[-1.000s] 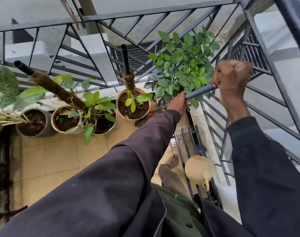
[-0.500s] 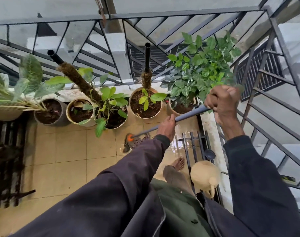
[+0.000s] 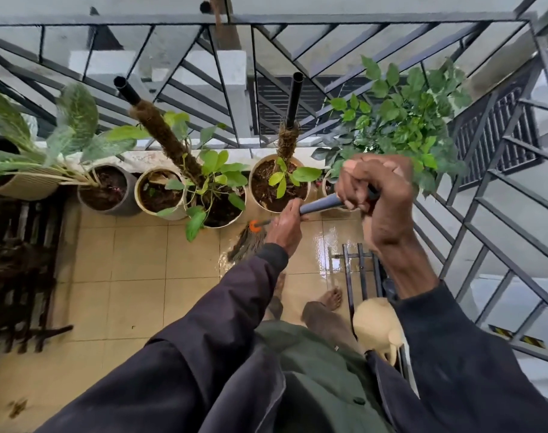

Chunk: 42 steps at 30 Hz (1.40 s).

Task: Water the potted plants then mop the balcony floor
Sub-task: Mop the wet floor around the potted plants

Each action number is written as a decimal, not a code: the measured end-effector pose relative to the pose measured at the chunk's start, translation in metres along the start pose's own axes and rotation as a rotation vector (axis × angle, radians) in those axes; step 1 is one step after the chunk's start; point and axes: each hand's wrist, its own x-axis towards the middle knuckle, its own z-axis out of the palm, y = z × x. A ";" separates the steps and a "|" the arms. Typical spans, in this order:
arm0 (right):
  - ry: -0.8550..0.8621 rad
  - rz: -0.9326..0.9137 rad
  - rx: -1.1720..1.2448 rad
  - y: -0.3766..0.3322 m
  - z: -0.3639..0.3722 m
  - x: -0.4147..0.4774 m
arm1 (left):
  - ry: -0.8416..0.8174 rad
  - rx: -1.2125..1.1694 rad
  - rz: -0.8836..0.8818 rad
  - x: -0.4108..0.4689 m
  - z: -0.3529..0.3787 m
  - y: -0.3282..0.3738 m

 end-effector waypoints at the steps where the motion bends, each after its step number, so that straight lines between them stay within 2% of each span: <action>1: 0.014 -0.005 -0.019 0.001 0.008 0.002 | 0.033 -0.004 -0.008 0.005 -0.005 -0.002; 4: 0.123 0.048 -0.083 0.017 0.025 0.002 | 0.061 -0.012 -0.004 0.015 -0.010 -0.021; 7: 0.162 0.071 -0.212 0.046 0.037 -0.011 | -0.045 -0.017 -0.036 0.021 -0.015 -0.054; 9: 0.157 0.051 -0.239 0.057 0.043 -0.014 | -0.081 0.003 0.031 0.021 -0.018 -0.071; 11: 0.177 0.052 -0.202 0.056 0.041 -0.003 | -0.060 0.004 0.056 0.024 -0.018 -0.066; 17: 0.116 0.009 -0.221 0.046 0.047 0.036 | 0.050 -0.143 -0.196 0.041 -0.009 -0.047; 22: 0.080 0.027 -0.240 0.034 0.055 0.056 | 0.106 -0.089 -0.172 0.038 -0.022 -0.035; 27: 0.094 0.122 -0.152 0.026 0.030 0.070 | 0.059 0.004 -0.181 0.020 -0.016 -0.020; 34: 0.007 0.210 -0.119 0.043 0.000 0.027 | 0.047 0.109 -0.099 -0.035 0.010 -0.042; 37: -0.057 0.167 -0.051 0.036 0.003 0.006 | 0.072 0.113 -0.031 -0.043 0.007 -0.046; 42: -0.197 0.005 0.013 0.014 0.023 0.001 | 0.248 0.106 0.116 -0.022 -0.016 -0.037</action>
